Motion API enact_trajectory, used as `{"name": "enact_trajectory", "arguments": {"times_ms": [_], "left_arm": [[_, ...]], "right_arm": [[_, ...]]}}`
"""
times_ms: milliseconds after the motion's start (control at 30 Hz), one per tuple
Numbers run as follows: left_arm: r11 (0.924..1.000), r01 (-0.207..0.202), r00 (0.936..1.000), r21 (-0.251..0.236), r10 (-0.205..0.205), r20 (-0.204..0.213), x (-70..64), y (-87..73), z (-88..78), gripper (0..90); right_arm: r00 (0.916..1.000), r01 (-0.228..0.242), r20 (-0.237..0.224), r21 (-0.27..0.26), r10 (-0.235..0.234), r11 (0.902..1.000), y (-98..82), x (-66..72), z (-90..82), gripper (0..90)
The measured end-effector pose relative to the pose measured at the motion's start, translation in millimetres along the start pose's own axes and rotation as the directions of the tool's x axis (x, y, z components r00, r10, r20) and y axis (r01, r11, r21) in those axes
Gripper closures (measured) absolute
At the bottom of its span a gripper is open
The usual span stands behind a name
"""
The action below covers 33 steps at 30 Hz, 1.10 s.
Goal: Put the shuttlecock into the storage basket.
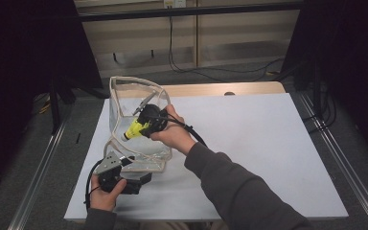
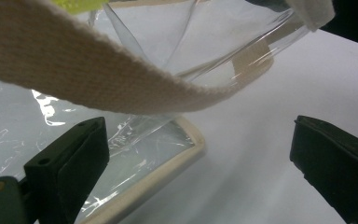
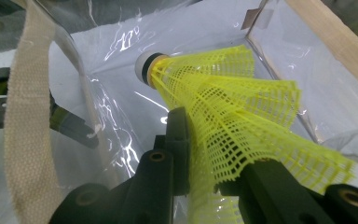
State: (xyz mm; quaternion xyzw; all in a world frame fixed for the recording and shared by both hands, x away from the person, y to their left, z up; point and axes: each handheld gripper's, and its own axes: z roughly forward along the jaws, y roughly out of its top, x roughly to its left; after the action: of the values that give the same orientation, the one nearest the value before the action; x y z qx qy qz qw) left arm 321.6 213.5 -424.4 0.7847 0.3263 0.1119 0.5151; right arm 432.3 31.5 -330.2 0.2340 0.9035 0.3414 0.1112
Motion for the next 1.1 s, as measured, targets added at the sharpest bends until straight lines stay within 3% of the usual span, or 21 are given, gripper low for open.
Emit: {"name": "enact_trajectory", "arguments": {"times_ms": [533, 967, 1100], "left_arm": [[1.0000, 0.000, 1.0000, -0.001, 0.000, -0.002, -0.1, 0.0, -0.2, 4.6], [1.0000, -0.001, 1.0000, 0.001, 0.001, -0.003, -0.1, 0.1, 0.1, 4.6], [1.0000, 0.001, 1.0000, -0.001, -0.001, -0.005, -0.2, 0.2, -0.4, 4.6]], "right_arm": [[0.9999, 0.016, 0.000, 0.038, -0.016, 0.9992, -4.5, 3.2, 6.6, 79.0], [0.9987, 0.049, -0.017, 0.098, -0.048, 0.9939, -7.7, 6.5, 9.4, 78.0], [0.9983, 0.058, 0.001, 0.117, -0.059, 0.9914, -8.9, 7.3, 9.7, 68.8]]}}
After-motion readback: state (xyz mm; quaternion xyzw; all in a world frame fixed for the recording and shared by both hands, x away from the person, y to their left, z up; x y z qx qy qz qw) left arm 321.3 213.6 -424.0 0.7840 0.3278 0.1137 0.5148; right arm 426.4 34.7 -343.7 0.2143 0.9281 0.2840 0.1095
